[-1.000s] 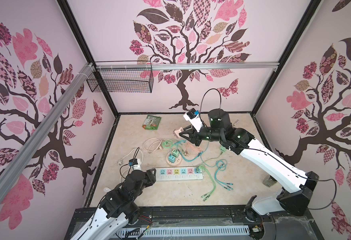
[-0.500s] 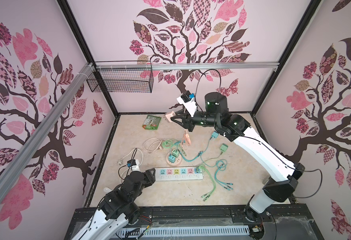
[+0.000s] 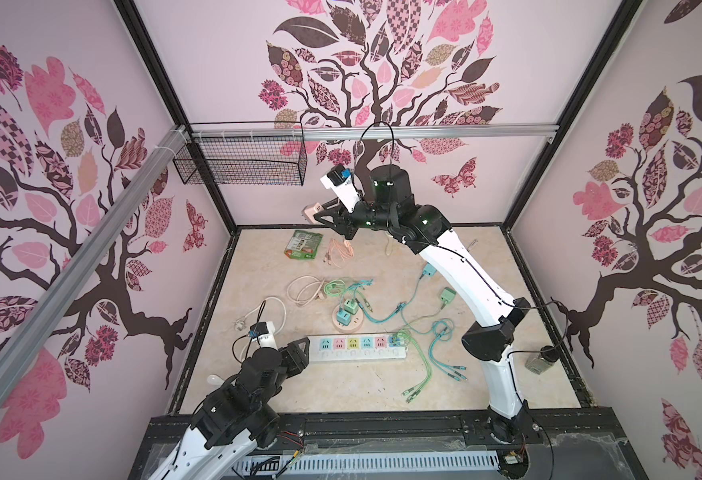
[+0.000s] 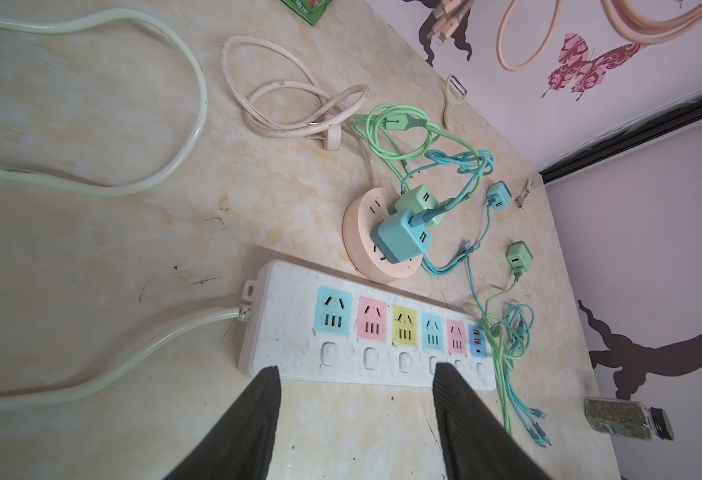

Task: Insert the plug
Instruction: 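Swing the pink charger with the right gripper around toward the white power strip, then lower the pink charger with the right gripper over the power strip's end socket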

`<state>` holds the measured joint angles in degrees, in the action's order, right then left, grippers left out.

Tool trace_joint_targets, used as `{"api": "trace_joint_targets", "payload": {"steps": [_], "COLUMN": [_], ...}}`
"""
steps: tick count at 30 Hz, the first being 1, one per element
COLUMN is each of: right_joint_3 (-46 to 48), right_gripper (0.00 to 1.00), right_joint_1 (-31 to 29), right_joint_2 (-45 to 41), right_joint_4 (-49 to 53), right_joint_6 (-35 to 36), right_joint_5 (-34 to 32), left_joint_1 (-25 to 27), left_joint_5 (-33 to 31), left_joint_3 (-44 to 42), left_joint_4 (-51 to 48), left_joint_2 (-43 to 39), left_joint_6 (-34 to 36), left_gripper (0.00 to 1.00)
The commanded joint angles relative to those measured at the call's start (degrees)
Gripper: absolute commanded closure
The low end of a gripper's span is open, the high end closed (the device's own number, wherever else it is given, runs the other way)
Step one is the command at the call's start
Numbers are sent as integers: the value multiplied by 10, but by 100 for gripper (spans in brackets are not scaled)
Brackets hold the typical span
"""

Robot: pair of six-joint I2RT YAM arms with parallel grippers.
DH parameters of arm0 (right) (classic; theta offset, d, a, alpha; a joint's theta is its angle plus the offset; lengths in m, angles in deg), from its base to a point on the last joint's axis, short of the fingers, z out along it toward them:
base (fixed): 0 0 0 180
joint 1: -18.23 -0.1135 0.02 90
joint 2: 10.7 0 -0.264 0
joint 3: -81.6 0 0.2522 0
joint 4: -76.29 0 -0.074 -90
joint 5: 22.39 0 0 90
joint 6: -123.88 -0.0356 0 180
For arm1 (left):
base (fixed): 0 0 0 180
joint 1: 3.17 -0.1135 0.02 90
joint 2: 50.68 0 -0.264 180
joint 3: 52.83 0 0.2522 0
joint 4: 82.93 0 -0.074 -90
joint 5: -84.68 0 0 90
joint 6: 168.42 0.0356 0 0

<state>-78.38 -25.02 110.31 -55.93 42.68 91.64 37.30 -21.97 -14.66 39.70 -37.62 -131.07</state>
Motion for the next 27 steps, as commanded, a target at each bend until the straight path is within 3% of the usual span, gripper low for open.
{"api": "trace_joint_targets", "payload": {"steps": [1,15,22,27], "right_joint_3": [36,328,427,445], "right_gripper": [80,82,82,81], "right_joint_1": [3,-35,-45,-61], "right_joint_2": [21,-43,-83,-92], "right_joint_4": [-42,-129,-124,-80], "right_joint_6": [-23,-48,-49,-23], "right_joint_5": [29,52,56,52], "left_joint_1": [-3,-3,-3,-3], "left_joint_5": [4,-33,-36,-33], "left_joint_3": [-11,-27,-56,-73], "left_joint_4": [-9,-45,-41,-32], "left_joint_2": [-5,-25,-33,-39], "left_joint_6": [-7,-38,-52,-62], "left_gripper": [38,38,38,39]}}
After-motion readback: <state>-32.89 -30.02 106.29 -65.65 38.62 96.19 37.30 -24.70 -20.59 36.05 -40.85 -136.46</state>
